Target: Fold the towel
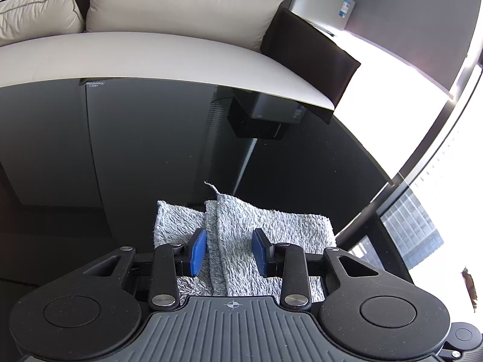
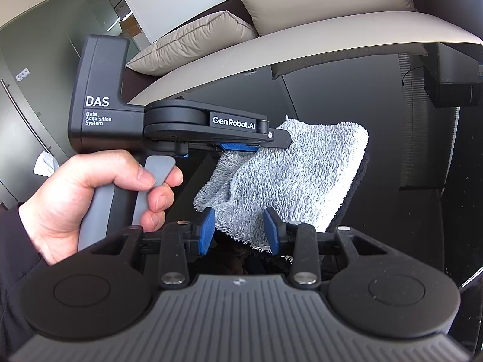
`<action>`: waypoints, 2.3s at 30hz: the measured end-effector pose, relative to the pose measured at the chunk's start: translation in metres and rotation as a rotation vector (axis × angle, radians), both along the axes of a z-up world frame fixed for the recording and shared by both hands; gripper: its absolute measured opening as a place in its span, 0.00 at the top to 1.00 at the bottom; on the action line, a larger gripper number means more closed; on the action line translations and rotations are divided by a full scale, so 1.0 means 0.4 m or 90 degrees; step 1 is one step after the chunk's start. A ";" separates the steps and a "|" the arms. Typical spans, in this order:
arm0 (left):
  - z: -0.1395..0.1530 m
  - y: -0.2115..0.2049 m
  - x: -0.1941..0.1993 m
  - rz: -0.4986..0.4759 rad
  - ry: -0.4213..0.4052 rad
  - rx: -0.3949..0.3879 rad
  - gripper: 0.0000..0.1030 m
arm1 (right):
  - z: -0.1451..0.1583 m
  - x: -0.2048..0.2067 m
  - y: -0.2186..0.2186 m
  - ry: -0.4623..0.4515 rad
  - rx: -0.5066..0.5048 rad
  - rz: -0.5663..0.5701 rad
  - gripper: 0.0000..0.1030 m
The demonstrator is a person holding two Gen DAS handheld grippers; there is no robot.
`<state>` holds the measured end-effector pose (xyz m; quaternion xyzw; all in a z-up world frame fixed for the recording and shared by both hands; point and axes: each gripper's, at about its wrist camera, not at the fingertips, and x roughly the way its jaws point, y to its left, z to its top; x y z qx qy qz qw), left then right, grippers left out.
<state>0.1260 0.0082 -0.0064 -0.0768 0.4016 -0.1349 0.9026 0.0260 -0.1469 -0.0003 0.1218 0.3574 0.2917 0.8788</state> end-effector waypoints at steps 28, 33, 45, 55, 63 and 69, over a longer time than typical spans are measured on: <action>0.026 -0.017 -0.024 -0.016 -0.043 0.015 0.95 | 0.013 -0.010 0.003 -0.016 -0.020 0.000 0.63; 0.058 -0.010 -0.044 -0.021 -0.059 0.016 0.95 | 0.022 -0.016 -0.004 -0.028 -0.021 0.000 0.63; 0.108 0.024 -0.075 -0.002 -0.076 0.028 0.95 | 0.029 -0.036 0.000 -0.046 -0.030 0.026 0.63; 0.139 0.030 -0.087 0.007 -0.089 0.069 0.95 | 0.023 -0.043 -0.008 -0.048 -0.031 0.028 0.63; 0.096 0.049 -0.067 0.023 -0.068 0.091 0.94 | 0.022 -0.048 -0.015 -0.050 -0.030 0.023 0.63; 0.060 0.063 -0.055 0.030 -0.045 0.095 0.84 | 0.025 -0.051 -0.020 -0.051 -0.029 0.021 0.63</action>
